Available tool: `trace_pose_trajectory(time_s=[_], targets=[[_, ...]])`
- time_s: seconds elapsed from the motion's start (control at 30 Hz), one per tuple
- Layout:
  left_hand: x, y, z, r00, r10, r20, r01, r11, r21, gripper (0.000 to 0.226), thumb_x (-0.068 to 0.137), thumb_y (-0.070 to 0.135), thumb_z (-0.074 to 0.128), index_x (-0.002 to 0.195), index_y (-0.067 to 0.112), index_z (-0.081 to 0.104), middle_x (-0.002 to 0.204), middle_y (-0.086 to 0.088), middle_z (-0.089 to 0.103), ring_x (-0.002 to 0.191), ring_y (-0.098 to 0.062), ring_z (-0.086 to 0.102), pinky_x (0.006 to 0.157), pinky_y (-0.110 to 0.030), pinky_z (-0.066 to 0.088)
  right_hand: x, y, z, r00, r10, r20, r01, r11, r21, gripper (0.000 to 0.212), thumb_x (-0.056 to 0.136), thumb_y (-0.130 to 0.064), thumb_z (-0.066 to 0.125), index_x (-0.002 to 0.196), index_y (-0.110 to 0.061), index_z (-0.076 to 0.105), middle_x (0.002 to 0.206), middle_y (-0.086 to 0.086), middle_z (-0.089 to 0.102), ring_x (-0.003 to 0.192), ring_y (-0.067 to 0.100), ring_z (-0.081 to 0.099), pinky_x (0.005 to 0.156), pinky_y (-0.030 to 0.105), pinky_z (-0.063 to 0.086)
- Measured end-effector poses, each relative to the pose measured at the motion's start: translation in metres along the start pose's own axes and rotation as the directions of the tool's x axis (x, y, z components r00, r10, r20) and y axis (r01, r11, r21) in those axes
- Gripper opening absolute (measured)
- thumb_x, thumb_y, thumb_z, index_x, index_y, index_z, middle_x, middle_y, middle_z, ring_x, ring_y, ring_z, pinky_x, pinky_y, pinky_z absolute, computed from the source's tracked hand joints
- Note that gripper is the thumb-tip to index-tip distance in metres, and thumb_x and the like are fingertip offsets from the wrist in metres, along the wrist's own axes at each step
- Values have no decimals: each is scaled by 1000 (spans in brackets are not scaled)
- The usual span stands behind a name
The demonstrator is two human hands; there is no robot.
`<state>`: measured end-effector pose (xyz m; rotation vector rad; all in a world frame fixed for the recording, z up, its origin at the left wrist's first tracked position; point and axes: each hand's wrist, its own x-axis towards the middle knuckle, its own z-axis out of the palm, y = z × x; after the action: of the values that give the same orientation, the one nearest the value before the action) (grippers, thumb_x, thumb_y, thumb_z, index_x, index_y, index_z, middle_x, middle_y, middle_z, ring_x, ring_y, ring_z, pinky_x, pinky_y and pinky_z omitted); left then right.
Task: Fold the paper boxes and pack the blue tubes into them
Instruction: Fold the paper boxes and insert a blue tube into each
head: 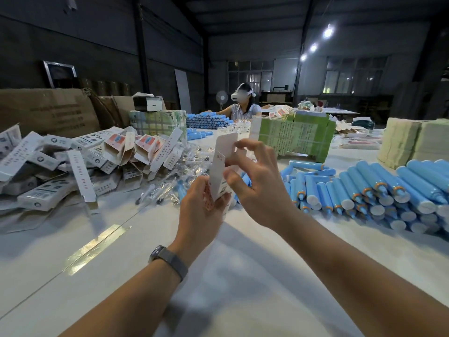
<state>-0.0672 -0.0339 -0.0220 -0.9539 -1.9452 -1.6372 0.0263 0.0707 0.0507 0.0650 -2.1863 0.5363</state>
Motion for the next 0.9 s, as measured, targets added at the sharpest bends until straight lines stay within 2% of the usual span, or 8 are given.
trace_pose_trajectory(time_s=[0.1,0.23,0.3,0.33,0.43,0.6,0.8,0.9], targets=[[4,0,-2,996,-32,-81,33,999,10,30,85,13,76,91,25,49,84,11,60,81,-3,57,64,-12,43,5,1,3,1000,-9,-27,11,999,53,26,90,-35,52,105,-25,71,134,-5,41,128,15,32,106,22,25],[13,-1,-12,956,-137,-259,118,989,-87,24,92,17,68,97,18,44,105,-5,60,95,-26,58,80,-47,54,19,12,21,985,118,-128,-90,974,210,21,86,-21,57,105,-24,64,103,-12,54,94,3,54,79,19,40],[15,-4,-17,938,-133,-320,114,990,-79,24,93,14,66,97,16,42,105,-7,54,96,-26,54,82,-47,50,31,21,42,980,193,36,-196,975,105,29,86,-9,56,110,-23,64,95,-5,58,85,9,56,76,29,45],[15,-6,-18,932,-114,-345,100,993,-59,23,93,12,66,99,13,44,104,-6,51,95,-23,51,81,-43,47,37,26,54,965,211,158,-211,977,-17,37,85,-6,55,117,-23,62,102,0,59,93,16,56,83,33,47],[19,-16,-22,906,-89,-413,105,994,15,27,90,6,68,110,3,50,105,-4,46,89,-10,40,78,-23,32,55,33,90,877,184,443,-23,939,-344,56,85,-7,52,135,-33,53,128,5,50,123,28,43,99,40,43],[23,-20,-24,882,-191,-430,189,981,-48,29,91,5,65,115,7,49,109,0,43,96,-14,44,79,-22,32,74,44,131,777,149,612,190,870,-454,49,89,-18,59,131,-41,55,130,-2,45,123,26,40,83,40,43],[21,-17,-22,896,-172,-410,164,985,-55,26,93,10,66,110,15,47,108,-2,47,96,-17,46,83,-33,39,78,52,144,866,11,500,292,800,-525,27,90,-14,59,112,-27,66,111,1,55,111,28,53,68,35,38],[18,-13,-19,913,-164,-374,145,986,-79,29,93,11,67,103,22,42,106,-6,52,97,-26,53,86,-43,46,75,49,132,949,-17,313,141,916,-376,14,93,-13,56,98,-16,69,107,6,56,105,30,54,69,34,39]])
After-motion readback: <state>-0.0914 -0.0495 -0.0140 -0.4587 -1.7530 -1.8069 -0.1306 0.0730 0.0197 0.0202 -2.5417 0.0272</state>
